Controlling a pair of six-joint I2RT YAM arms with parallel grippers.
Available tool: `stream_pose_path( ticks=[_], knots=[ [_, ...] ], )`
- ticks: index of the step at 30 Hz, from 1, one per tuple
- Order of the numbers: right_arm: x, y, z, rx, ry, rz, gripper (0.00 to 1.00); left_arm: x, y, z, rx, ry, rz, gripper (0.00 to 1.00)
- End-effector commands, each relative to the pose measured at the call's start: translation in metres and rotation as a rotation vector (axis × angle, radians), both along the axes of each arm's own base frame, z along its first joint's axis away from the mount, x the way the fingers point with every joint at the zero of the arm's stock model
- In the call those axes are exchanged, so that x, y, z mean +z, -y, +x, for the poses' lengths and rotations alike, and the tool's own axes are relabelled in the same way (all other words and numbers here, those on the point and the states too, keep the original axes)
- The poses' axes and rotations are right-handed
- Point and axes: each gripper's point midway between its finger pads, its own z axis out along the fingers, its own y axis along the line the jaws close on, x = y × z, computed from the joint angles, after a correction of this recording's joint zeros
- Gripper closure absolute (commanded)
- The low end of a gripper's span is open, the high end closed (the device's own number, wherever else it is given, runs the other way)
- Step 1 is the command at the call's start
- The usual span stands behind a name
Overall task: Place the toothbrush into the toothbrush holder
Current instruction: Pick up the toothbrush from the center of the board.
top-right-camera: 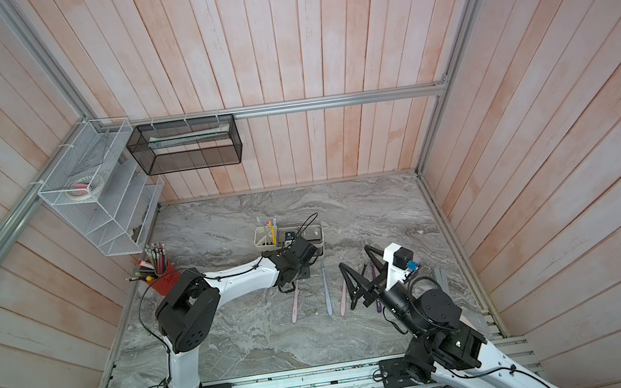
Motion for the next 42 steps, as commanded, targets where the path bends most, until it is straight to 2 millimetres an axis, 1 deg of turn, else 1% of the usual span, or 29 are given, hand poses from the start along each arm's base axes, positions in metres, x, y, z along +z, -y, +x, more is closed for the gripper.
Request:
stream_pose_path(
  ticks=[1,3,8,12,15,17,18,19,21,24,27,30,34,36,40,42],
  knots=[
    [0.003,0.0,-0.002,0.011,0.009,0.028,0.1,-0.024,-0.007,-0.011,-0.006,-0.073,0.051,0.5],
    [0.003,0.0,-0.002,0.013,0.009,0.027,0.1,-0.026,-0.007,-0.012,-0.005,-0.078,0.055,0.53],
    [0.003,0.0,-0.002,0.014,0.009,0.027,0.1,-0.032,-0.008,-0.013,-0.002,-0.092,0.063,0.53],
    [0.004,0.0,-0.003,0.017,0.011,0.028,0.1,-0.034,-0.009,-0.017,0.003,-0.108,0.06,0.48],
    [0.004,0.0,-0.003,0.017,0.012,0.03,0.1,-0.038,-0.011,-0.022,0.004,-0.117,0.052,0.48],
    [0.005,0.0,-0.004,0.018,0.016,0.031,0.1,-0.032,-0.014,-0.026,0.025,-0.107,0.062,0.48],
    [0.005,0.001,-0.004,0.016,0.017,0.028,0.1,-0.024,-0.013,-0.029,0.019,-0.079,0.061,0.48],
    [0.006,0.002,-0.004,0.014,0.016,0.028,0.1,-0.014,-0.011,-0.03,0.012,-0.042,0.058,0.45],
    [0.005,0.002,-0.004,0.014,0.018,0.029,0.1,-0.006,-0.009,-0.032,-0.007,-0.006,0.051,0.41],
    [0.005,-0.001,-0.004,0.022,0.021,0.035,0.1,-0.01,-0.011,-0.033,-0.004,-0.016,0.062,0.41],
    [0.005,-0.002,-0.004,0.024,0.019,0.027,0.1,-0.016,-0.013,-0.04,0.002,-0.029,0.053,0.41],
    [0.004,-0.001,-0.004,0.024,0.018,0.025,0.11,-0.008,-0.012,-0.042,0.005,0.021,0.039,0.41],
    [0.004,-0.001,-0.004,0.023,0.017,0.027,0.1,0.003,-0.01,-0.038,-0.018,0.087,0.003,0.41],
    [0.004,-0.002,-0.004,0.025,0.019,0.025,0.11,0.002,-0.007,-0.037,-0.035,0.095,-0.003,0.41],
    [0.005,-0.001,-0.004,0.025,0.018,0.025,0.12,-0.009,-0.003,-0.036,-0.043,0.075,0.005,0.42],
    [0.004,-0.002,-0.004,0.025,0.018,0.023,0.12,-0.011,-0.002,-0.035,-0.043,0.077,0.007,0.42]
  ],
)
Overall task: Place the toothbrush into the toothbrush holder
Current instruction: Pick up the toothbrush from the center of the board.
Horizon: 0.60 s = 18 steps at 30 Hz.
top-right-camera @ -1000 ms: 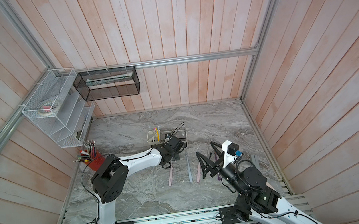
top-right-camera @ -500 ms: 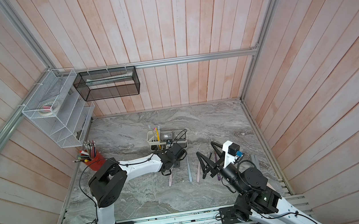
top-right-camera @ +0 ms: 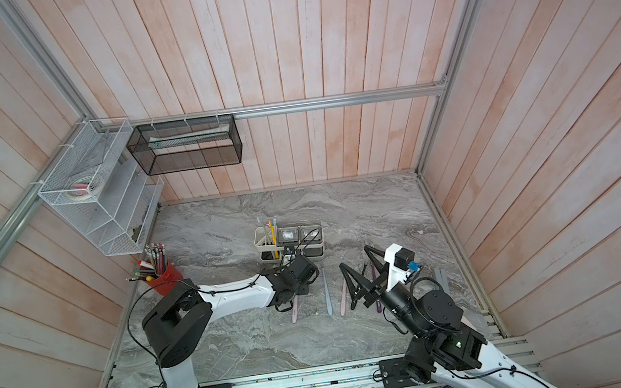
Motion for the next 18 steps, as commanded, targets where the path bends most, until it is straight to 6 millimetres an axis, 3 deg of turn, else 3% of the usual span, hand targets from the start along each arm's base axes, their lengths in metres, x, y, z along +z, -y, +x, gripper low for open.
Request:
stream_pose_path(
  ticks=[1,4,9,18],
  knots=[
    [0.002,-0.001,-0.002,0.014,0.006,0.014,0.12,-0.006,0.004,0.006,-0.009,0.02,0.016,0.44],
    [0.002,-0.001,-0.002,0.017,0.007,0.014,0.12,-0.008,0.002,0.01,-0.005,0.024,0.048,0.49],
    [0.004,-0.001,-0.002,0.018,0.007,0.013,0.13,-0.012,0.001,0.012,-0.009,0.025,0.075,0.49],
    [0.002,-0.004,-0.003,0.026,0.007,0.01,0.14,-0.023,-0.003,0.017,0.006,0.014,0.097,0.67]
  ],
)
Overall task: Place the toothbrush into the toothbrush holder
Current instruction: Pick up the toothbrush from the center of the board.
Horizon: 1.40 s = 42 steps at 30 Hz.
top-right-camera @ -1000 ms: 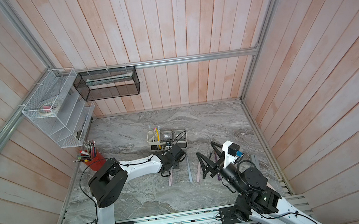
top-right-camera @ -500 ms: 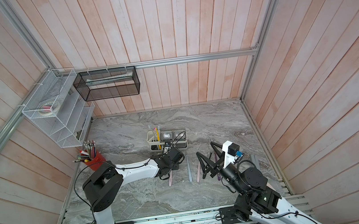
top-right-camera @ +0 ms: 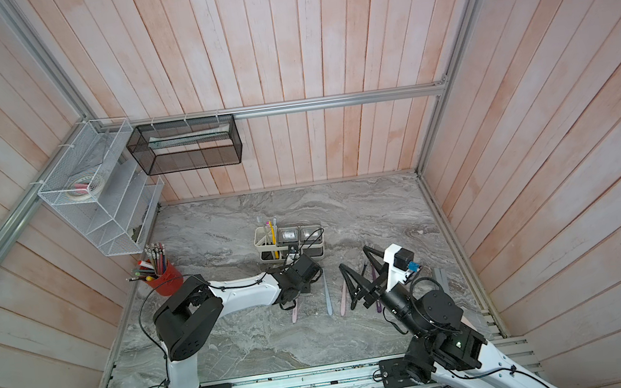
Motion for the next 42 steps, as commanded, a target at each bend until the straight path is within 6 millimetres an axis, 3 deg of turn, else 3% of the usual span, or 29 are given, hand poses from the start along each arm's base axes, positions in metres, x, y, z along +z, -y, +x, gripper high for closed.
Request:
stream_pose_path(
  ticks=[1,10,16,18,28,34,42],
  knots=[
    [0.002,-0.002,-0.001,0.013,0.005,0.011,0.14,-0.011,-0.004,0.003,0.009,-0.013,0.035,0.67],
    [0.002,-0.003,-0.002,0.021,0.004,0.01,0.14,-0.007,-0.009,-0.004,0.013,-0.033,0.05,0.67],
    [0.001,-0.003,-0.002,0.021,0.002,0.01,0.14,-0.002,-0.031,-0.035,0.058,-0.101,0.027,0.57],
    [0.002,-0.003,-0.002,0.024,0.003,0.016,0.14,-0.003,-0.029,-0.054,0.039,-0.119,0.033,0.55],
    [0.003,-0.002,-0.003,0.026,-0.004,0.018,0.15,-0.002,-0.012,-0.096,-0.012,-0.169,0.065,0.52],
    [0.004,-0.002,-0.003,0.029,-0.006,0.021,0.15,-0.018,-0.028,-0.117,0.042,-0.242,0.063,0.57],
    [0.005,-0.003,-0.004,0.033,-0.01,0.026,0.15,-0.027,-0.037,-0.119,0.057,-0.255,0.103,0.73]
  ],
)
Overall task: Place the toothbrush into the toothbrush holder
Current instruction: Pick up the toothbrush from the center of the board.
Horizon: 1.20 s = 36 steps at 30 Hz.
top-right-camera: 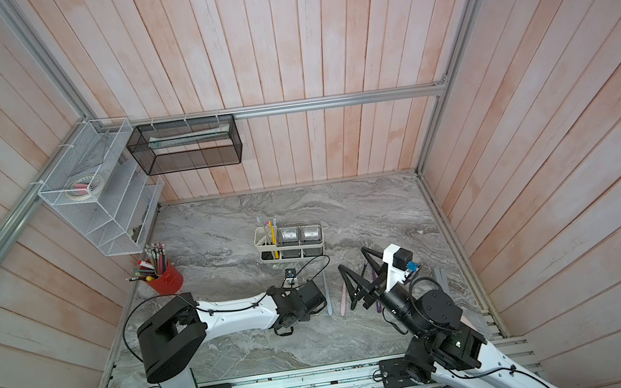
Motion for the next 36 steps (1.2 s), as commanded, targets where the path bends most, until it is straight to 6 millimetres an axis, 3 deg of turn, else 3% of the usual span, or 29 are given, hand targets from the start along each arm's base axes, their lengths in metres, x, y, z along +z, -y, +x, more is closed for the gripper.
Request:
stream_pose_path(
  ticks=[1,6,13,18,24,28,32,36],
  knots=[
    [0.006,0.0,-0.003,0.013,0.002,0.017,0.15,-0.025,-0.022,-0.018,0.003,-0.092,0.095,0.75],
    [0.005,0.001,-0.002,0.011,-0.006,0.016,0.15,-0.032,-0.024,-0.024,0.007,-0.12,0.089,0.83],
    [-0.002,0.001,0.004,-0.009,-0.044,0.025,0.15,-0.019,-0.027,-0.023,0.008,-0.089,0.073,0.99],
    [-0.033,-0.014,0.022,-0.039,-0.187,-0.05,0.09,0.01,-0.016,-0.023,-0.033,-0.014,0.04,1.0],
    [-0.052,-0.042,0.036,0.04,-0.375,-0.061,0.02,0.051,-0.003,-0.039,-0.124,0.103,-0.045,1.0],
    [-0.056,-0.03,0.055,0.05,-0.495,0.043,0.02,0.071,-0.007,-0.056,-0.184,0.176,-0.132,1.0],
    [-0.06,-0.024,0.063,0.171,-0.583,0.2,0.02,0.081,-0.012,-0.071,-0.238,0.21,-0.216,1.0],
    [-0.071,-0.038,0.067,0.28,-0.648,0.224,0.14,0.09,-0.008,-0.078,-0.274,0.239,-0.261,1.0]
  ],
)
